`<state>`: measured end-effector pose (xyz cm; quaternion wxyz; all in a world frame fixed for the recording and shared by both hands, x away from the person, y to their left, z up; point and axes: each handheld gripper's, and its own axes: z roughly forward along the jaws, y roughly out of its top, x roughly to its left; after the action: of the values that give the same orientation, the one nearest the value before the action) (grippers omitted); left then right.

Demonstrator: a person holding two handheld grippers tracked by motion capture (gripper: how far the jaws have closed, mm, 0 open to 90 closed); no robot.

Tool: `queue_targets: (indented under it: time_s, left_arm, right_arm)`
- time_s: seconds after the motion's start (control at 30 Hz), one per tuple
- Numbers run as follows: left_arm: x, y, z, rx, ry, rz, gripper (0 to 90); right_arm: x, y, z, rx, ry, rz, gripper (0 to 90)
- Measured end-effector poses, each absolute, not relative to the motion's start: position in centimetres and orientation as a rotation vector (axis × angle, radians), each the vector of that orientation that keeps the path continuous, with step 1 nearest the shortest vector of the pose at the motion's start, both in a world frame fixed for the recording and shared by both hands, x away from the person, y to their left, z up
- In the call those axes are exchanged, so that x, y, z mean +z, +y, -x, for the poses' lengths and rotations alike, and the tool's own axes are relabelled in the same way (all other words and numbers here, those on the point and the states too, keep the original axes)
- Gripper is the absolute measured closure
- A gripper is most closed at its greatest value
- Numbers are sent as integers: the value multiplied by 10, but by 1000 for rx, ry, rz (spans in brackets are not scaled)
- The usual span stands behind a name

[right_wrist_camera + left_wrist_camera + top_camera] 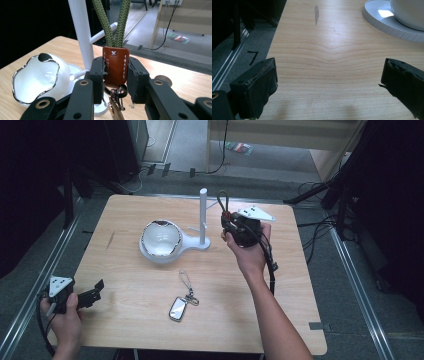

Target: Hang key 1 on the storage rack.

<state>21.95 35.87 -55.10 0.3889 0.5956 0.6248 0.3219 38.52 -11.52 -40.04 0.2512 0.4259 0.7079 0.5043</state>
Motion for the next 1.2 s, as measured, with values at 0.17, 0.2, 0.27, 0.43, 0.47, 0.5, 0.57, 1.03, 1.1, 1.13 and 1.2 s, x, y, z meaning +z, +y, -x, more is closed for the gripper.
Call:
queue_targets:
  time_s: [0.17, 0.2, 0.27, 0.43, 0.47, 0.5, 0.57, 1.03, 1.1, 1.13, 1.2]
  left_arm:
    - [-551, 359, -219, 819, 1588, -1515, 9]
    - [-551, 359, -219, 819, 1588, -1515, 9]
    - [-551, 359, -219, 818, 1588, -1515, 9]
    - [-551, 359, -219, 819, 1586, -1514, 9]
    - [-551, 359, -219, 818, 1586, -1514, 9]
    - [-551, 359, -219, 817, 1588, -1514, 9]
    - [-551, 359, -219, 817, 1588, -1515, 9]
    - [-551, 358, -219, 817, 1586, -1515, 9]
    - [-551, 358, -220, 816, 1586, -1516, 9]
    - [-551, 358, -220, 816, 1586, -1516, 9]
    - [-551, 359, -220, 816, 1585, -1517, 9]
  right_arm:
    - [-404, -112, -390, 1380, 1955, -1171, 696]
    - [-405, -111, -391, 1381, 1956, -1174, 696]
    - [-406, -110, -394, 1379, 1965, -1178, 696]
    - [-406, -111, -403, 1398, 1985, -1215, 696]
    - [-405, -111, -404, 1402, 1987, -1224, 695]
    - [-405, -111, -406, 1406, 1986, -1233, 695]
    - [-406, -111, -410, 1402, 1996, -1240, 694]
    - [-406, -112, -421, 1486, 2052, -1292, 696]
    - [-406, -113, -423, 1475, 2057, -1308, 697]
    - [-407, -113, -424, 1480, 2058, -1316, 696]
    - [-407, -114, -426, 1492, 2069, -1326, 697]
